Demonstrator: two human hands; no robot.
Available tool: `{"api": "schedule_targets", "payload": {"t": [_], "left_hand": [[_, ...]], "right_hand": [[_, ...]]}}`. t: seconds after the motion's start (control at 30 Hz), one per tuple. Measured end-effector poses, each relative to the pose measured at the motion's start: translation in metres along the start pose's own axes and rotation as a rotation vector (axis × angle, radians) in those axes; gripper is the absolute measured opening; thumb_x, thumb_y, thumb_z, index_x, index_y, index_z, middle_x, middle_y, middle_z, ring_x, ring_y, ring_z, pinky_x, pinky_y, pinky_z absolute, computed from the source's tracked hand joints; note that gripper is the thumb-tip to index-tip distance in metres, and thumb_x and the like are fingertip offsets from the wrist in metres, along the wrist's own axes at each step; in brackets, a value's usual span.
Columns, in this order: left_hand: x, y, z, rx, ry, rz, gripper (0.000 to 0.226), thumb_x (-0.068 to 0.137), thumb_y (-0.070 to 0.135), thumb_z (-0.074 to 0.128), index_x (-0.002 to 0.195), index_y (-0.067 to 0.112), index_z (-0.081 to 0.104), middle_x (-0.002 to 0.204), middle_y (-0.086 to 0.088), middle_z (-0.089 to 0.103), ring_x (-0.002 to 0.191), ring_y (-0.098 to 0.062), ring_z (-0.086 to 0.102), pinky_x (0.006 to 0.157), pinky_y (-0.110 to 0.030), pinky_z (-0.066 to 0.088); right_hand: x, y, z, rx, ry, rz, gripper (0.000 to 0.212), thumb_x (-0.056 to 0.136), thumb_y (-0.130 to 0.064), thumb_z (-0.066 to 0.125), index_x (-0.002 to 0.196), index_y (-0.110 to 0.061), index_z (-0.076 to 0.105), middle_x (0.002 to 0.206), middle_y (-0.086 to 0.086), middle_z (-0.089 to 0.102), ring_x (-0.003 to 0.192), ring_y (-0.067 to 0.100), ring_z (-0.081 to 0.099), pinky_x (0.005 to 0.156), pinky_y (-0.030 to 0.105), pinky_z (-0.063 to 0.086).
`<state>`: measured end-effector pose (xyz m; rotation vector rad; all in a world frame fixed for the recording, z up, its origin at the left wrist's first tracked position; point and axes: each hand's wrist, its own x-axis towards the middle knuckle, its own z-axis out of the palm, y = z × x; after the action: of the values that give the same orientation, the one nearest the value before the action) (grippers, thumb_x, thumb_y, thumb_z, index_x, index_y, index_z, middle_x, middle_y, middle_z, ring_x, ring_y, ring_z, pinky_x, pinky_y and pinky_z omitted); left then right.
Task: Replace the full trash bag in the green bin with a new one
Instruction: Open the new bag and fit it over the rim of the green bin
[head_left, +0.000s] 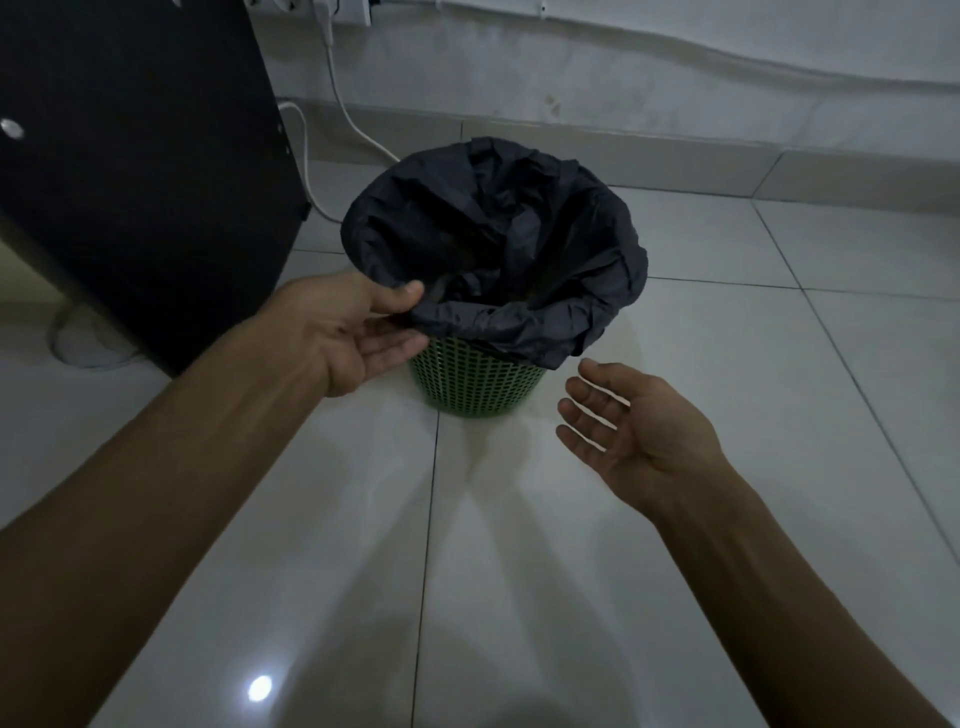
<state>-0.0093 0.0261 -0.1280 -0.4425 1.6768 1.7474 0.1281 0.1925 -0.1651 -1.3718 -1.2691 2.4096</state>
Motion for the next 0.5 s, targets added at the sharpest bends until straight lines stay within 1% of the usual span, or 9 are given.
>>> {"api": "schedule_targets", "payload": {"t": [0.07, 0.13, 0.17, 0.2, 0.33, 0.5], "left_hand": [[0.005, 0.004, -0.003, 0.078, -0.003, 0.021, 0.007, 0.087, 0.009, 0.065, 0.084, 0.013, 0.060, 0.071, -0.001, 0.068, 0.063, -0.012, 0.066, 0.051, -0.025, 0.054], [0.008, 0.007, -0.004, 0.145, -0.008, 0.029, 0.011, 0.089, 0.010, 0.061, 0.081, 0.017, 0.059, 0.070, 0.004, 0.068, 0.068, -0.011, 0.064, 0.061, -0.026, 0.039], [0.011, 0.009, -0.005, 0.151, -0.007, 0.029, 0.013, 0.089, 0.009, 0.059, 0.079, 0.017, 0.058, 0.070, 0.003, 0.067, 0.069, -0.011, 0.061, 0.064, -0.026, 0.033], [0.012, 0.011, -0.005, 0.148, -0.005, 0.027, 0.014, 0.089, 0.008, 0.058, 0.079, 0.017, 0.057, 0.073, 0.002, 0.065, 0.070, -0.012, 0.060, 0.065, -0.026, 0.030], [0.020, 0.019, -0.004, 0.159, -0.015, 0.010, 0.014, 0.089, 0.008, 0.058, 0.079, 0.016, 0.056, 0.082, 0.000, 0.060, 0.070, -0.013, 0.057, 0.064, -0.026, 0.029], [0.030, 0.028, -0.005, 0.165, -0.094, 0.032, 0.012, 0.089, 0.011, 0.059, 0.081, 0.019, 0.056, 0.082, 0.002, 0.060, 0.069, -0.011, 0.054, 0.068, -0.026, 0.029]], "right_hand": [[0.000, -0.002, 0.000, 0.022, -0.003, -0.017, 0.002, 0.088, -0.015, 0.064, 0.086, -0.014, 0.066, 0.082, 0.004, 0.065, 0.079, 0.021, 0.062, 0.083, 0.037, 0.052], [-0.001, -0.003, -0.001, 0.047, -0.005, -0.034, 0.005, 0.088, -0.015, 0.064, 0.084, -0.013, 0.065, 0.079, 0.003, 0.064, 0.078, 0.020, 0.061, 0.084, 0.037, 0.052], [0.000, -0.003, -0.001, 0.064, -0.002, -0.043, 0.006, 0.088, -0.016, 0.063, 0.083, -0.012, 0.065, 0.078, 0.003, 0.064, 0.078, 0.020, 0.061, 0.084, 0.036, 0.052], [0.000, -0.003, -0.001, 0.080, 0.000, -0.052, 0.007, 0.089, -0.015, 0.062, 0.082, -0.012, 0.064, 0.077, 0.004, 0.064, 0.077, 0.020, 0.061, 0.083, 0.036, 0.053], [-0.003, 0.003, -0.003, 0.142, -0.006, -0.068, 0.005, 0.086, -0.013, 0.059, 0.084, -0.011, 0.063, 0.079, 0.005, 0.065, 0.078, 0.021, 0.060, 0.081, 0.035, 0.054], [-0.010, 0.009, -0.001, 0.268, -0.002, -0.050, 0.007, 0.084, -0.012, 0.053, 0.085, -0.008, 0.059, 0.088, 0.011, 0.063, 0.083, 0.026, 0.061, 0.086, 0.040, 0.055]]}}
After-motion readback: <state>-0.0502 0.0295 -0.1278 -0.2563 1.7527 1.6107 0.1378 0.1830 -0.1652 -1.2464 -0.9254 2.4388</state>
